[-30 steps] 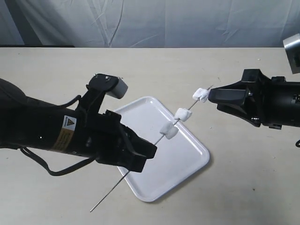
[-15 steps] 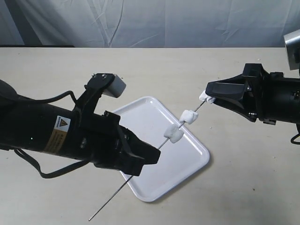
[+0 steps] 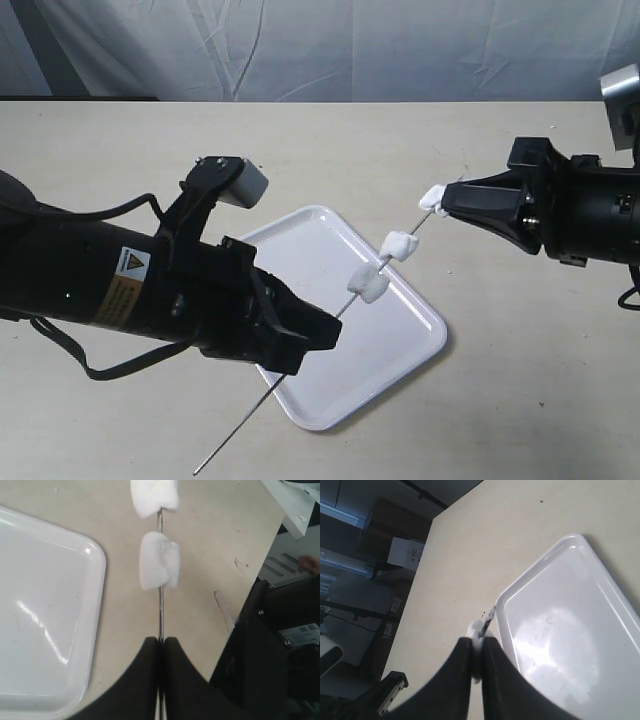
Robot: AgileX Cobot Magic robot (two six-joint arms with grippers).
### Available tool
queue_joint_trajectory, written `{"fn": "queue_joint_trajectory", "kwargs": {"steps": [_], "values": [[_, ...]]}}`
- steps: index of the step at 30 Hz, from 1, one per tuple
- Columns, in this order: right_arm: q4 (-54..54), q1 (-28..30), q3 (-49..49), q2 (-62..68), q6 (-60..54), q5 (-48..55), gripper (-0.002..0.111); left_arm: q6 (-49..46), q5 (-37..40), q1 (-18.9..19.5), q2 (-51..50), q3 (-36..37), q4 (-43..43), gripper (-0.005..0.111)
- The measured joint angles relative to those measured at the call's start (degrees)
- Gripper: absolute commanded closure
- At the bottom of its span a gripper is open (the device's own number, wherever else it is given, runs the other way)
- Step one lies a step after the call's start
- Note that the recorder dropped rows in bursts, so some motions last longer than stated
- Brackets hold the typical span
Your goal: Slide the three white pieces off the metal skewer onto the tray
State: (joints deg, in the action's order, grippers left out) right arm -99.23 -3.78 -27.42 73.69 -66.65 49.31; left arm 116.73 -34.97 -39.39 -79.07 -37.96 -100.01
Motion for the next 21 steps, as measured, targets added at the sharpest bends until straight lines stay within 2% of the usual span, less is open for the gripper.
{"fn": "queue_joint_trajectory", "kwargs": {"steps": [4, 6, 21], "values": [[-0.4, -1.2, 0.0, 0.0, 0.0, -1.7, 0.105, 0.0, 0.0, 0.0, 0.0, 0.1, 0.0, 0.107], [-0.7, -1.3, 0.0, 0.0, -0.2, -1.9, 0.109, 0.1, 0.0, 0.0, 0.0, 0.1, 0.0, 0.107], [-0.5, -1.7, 0.0, 0.0, -3.2, -4.3, 0.109, 0.4, -0.4, 0.0, 0.0, 0.2, 0.1, 0.107]]}}
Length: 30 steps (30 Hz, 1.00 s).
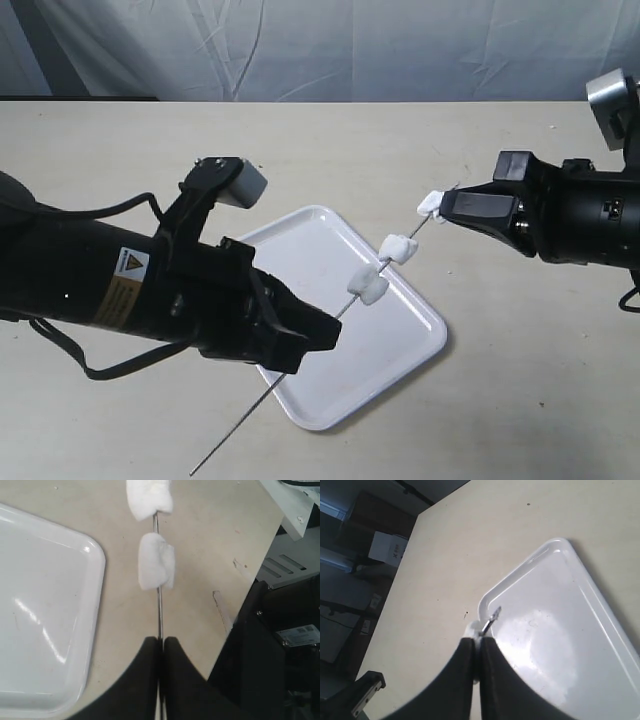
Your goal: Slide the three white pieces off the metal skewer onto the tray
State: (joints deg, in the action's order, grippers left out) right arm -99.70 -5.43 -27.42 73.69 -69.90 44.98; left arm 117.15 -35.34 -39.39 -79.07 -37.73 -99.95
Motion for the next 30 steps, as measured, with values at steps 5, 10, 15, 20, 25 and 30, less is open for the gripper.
{"fn": "queue_joint_trajectory", "kwargs": {"steps": [5, 10, 15, 20, 25, 30], "values": [[0.7, -0.2, 0.0, 0.0, -0.2, 0.0, 0.109, 0.1, -0.1, 0.0, 0.0, 1.3, 0.8, 0.107], [2.2, -0.5, -0.8, 0.0, -0.4, 0.0, 0.109, -0.1, -0.6, 0.0, 0.3, 2.8, 1.8, 0.107], [3.0, -0.7, -2.3, 0.0, -0.4, -0.4, 0.109, -0.1, -0.6, 0.0, 3.1, 4.7, 2.3, 0.107], [3.3, -0.8, -4.1, 0.0, -0.4, -0.1, 0.109, 0.0, 0.1, 0.0, 6.0, 5.9, 2.6, 0.107], [3.5, -0.8, -5.5, 0.1, -0.4, -1.2, 0.109, 0.8, 0.1, 0.0, 7.6, 7.7, 3.0, 0.107], [0.4, -0.3, -7.1, 0.1, -0.6, -8.0, 0.109, 0.9, -3.2, 0.0, 8.9, 12.0, 0.3, 0.107]]}}
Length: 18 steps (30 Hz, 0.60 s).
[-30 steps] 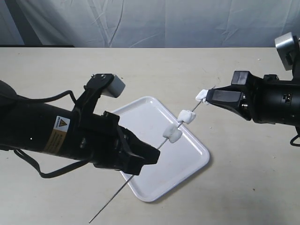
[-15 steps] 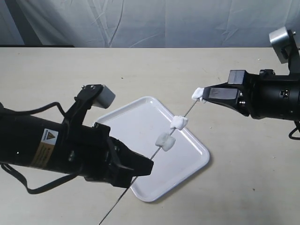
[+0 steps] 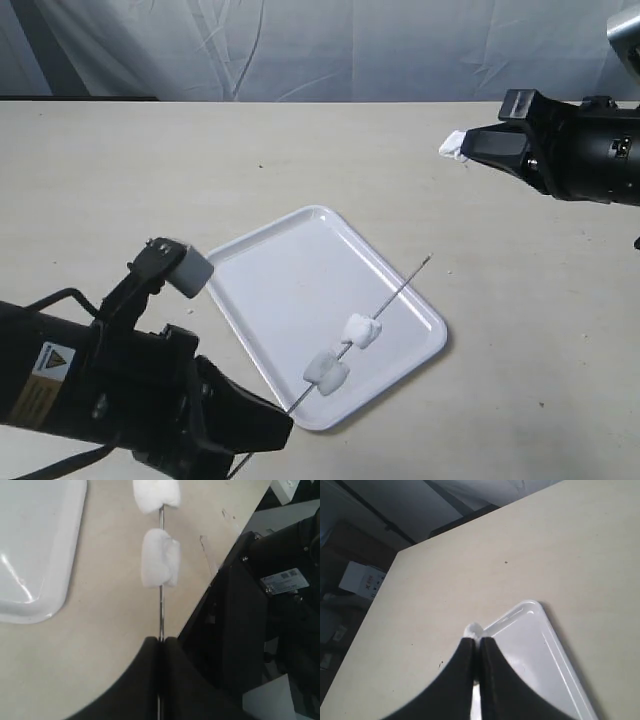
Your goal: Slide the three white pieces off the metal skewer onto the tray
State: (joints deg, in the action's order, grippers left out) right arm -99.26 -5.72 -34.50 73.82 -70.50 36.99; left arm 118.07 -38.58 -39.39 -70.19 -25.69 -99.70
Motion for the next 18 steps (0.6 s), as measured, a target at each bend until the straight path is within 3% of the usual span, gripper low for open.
{"fn": "queue_joint_trajectory", "kwargs": {"steps": [9, 18], "values": [[1.2, -0.9, -0.3, 3.2, 0.0, 1.9, 0.109, 0.1, 7.9, 0.0, 5.5, 1.4, -0.5, 0.107], [2.6, -11.5, -0.4, 13.7, 0.0, -1.1, 0.109, 0.1, 22.5, 0.0, 7.3, 1.4, -0.5, 0.107]]}}
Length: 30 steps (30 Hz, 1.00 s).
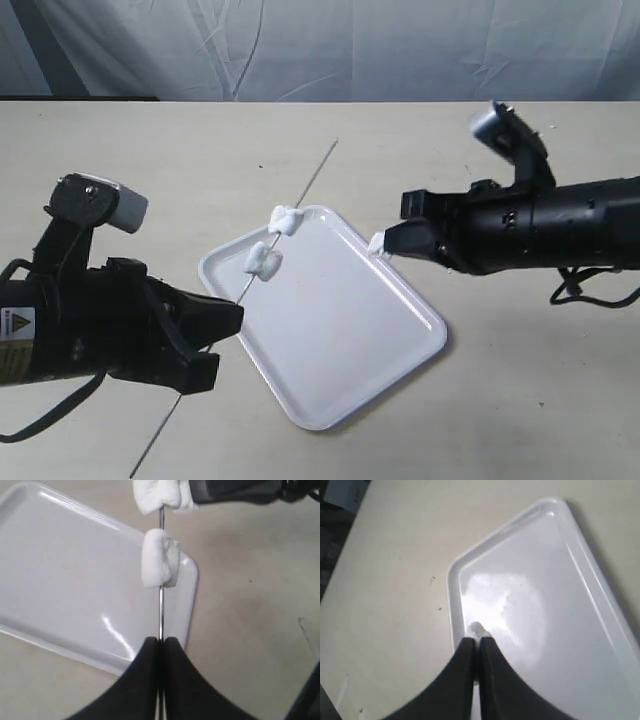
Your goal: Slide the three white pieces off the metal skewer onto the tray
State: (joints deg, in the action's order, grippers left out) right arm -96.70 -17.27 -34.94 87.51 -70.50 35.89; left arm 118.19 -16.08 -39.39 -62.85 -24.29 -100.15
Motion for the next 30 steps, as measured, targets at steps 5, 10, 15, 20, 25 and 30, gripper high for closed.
{"fn": "queue_joint_trajectory", "kwargs": {"steps": [5, 10, 15, 20, 25, 30], "values": [[-2.5, -4.4, -0.1, 7.1, -2.9, -3.0, 0.109, 0.0, 1.8, 0.0, -0.4, 0.0, 0.0, 0.107], [-2.7, -7.5, -1.9, 13.4, -3.6, -2.1, 0.092, 0.0, 2.3, 0.0, -2.4, 0.0, 0.0, 0.107], [-2.7, -9.0, -3.8, 16.0, -3.7, -1.6, 0.063, 0.0, 2.4, 0.0, -4.2, 0.0, 0.0, 0.107], [-2.8, -9.1, -4.0, 15.9, -3.8, -1.5, 0.073, 0.0, 5.0, 0.0, -6.3, 0.0, 0.0, 0.107], [-2.4, -9.1, -4.0, 10.9, -3.8, 3.2, 0.071, 0.0, 8.0, 0.0, -8.5, -1.1, 0.0, 0.107], [-1.5, -9.1, -4.0, 1.8, -3.8, 6.5, 0.068, 0.0, 4.5, 0.0, -12.4, -6.0, 0.2, 0.107]]}}
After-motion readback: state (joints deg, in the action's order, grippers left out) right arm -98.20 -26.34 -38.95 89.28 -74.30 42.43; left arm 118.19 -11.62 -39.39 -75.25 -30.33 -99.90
